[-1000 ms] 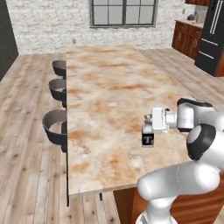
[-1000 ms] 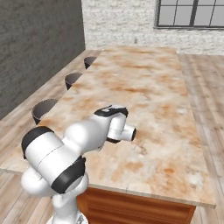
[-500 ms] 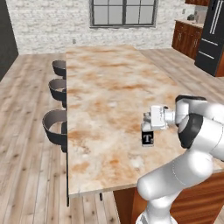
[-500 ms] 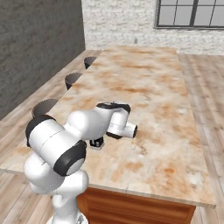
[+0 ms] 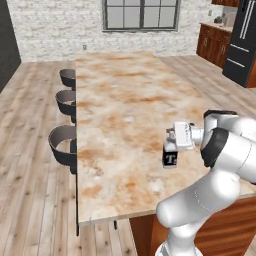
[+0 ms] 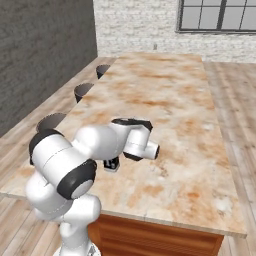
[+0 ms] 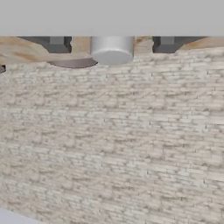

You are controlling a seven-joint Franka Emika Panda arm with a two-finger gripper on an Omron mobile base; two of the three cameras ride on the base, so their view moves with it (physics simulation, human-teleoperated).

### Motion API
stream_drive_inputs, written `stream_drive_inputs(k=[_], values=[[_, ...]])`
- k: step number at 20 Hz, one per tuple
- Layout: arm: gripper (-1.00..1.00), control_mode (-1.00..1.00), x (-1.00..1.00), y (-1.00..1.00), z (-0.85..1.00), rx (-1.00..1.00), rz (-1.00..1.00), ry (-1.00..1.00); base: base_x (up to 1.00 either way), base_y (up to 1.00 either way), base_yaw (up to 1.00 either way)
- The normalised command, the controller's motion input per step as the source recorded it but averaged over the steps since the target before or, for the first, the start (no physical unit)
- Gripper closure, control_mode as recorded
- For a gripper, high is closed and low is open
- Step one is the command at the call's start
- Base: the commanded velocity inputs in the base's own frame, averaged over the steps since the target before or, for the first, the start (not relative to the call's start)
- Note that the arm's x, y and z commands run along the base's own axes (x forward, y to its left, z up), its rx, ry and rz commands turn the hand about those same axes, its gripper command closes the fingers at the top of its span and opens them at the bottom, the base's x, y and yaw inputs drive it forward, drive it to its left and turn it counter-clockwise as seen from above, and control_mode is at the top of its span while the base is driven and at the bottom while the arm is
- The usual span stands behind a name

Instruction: Move the drinks to the dining counter.

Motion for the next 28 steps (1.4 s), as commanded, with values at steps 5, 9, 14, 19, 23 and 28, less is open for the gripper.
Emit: stream_drive_inputs(k=[5, 9, 14, 19, 23, 28], values=[[-1.00, -1.00, -0.23, 0.00, 0.09, 0.00, 0.00, 0.00, 0.00, 0.00, 0.00], [-1.00, -1.00, -0.23, 0.00, 0.47, 0.00, 0.00, 0.00, 0.00, 0.00, 0.00], [-1.00, -1.00, -0.31, 0.00, 0.60, 0.00, 0.00, -0.04, 0.00, 0.00, 0.00], [-1.00, -1.00, -0.77, 0.00, 0.47, 0.00, 0.02, -0.26, 0.00, 0.00, 0.00], [-1.00, -1.00, -0.95, 0.05, 0.25, -0.02, 0.05, -0.40, 0.00, 0.00, 0.00], [-1.00, -1.00, -0.80, 0.19, 0.14, -0.06, 0.06, -0.35, 0.00, 0.00, 0.00]])
